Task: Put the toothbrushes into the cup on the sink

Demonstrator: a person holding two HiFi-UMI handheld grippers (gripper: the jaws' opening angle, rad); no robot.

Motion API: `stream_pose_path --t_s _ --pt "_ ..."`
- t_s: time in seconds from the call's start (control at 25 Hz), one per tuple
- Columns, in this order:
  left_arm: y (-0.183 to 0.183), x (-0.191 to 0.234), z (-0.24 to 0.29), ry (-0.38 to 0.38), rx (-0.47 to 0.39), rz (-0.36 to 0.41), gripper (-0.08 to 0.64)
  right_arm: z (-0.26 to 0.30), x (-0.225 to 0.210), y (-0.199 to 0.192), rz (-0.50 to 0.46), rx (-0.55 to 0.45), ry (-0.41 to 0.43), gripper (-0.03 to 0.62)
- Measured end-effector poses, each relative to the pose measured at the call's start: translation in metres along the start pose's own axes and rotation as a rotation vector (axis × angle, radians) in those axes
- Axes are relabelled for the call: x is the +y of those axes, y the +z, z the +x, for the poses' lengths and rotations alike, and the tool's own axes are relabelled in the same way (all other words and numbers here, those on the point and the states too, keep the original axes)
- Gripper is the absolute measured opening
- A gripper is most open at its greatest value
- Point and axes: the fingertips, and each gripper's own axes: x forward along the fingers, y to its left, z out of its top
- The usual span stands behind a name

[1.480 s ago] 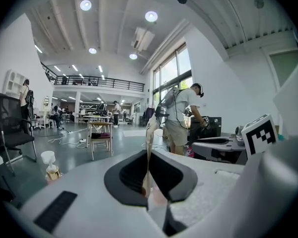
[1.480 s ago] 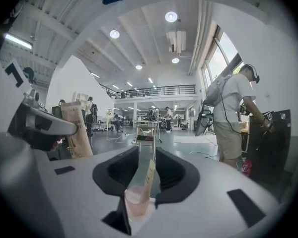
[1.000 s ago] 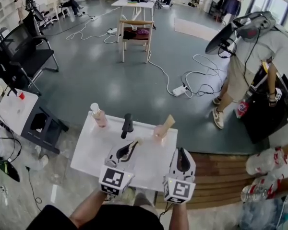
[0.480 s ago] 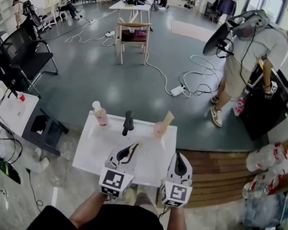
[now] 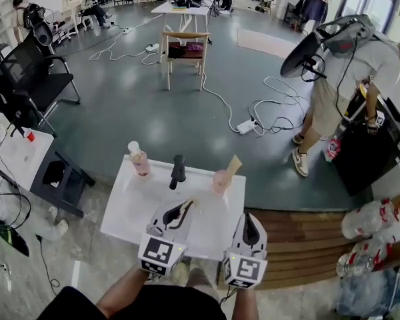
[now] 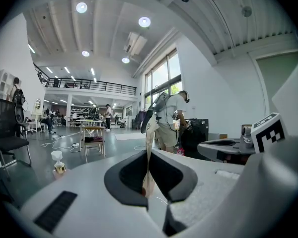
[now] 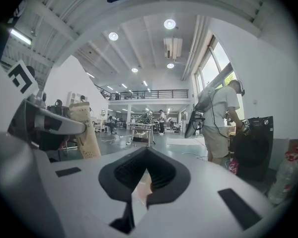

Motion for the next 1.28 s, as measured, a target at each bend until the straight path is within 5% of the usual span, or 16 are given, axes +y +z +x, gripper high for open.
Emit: stream_pose_path --t_s 0.68,1.28 --pt "0.017 0.005 0.068 -0.016 -0.019 -0.007 0.014 0.037 -0.036 -0.012 0.013 0.038 -0.023 -0.002" --pt "-0.017 0.012 0.167 -0.039 0.056 -0.009 0.014 0.102 -0.075 -0.048 0.054 0.115 -0.016 -0.002"
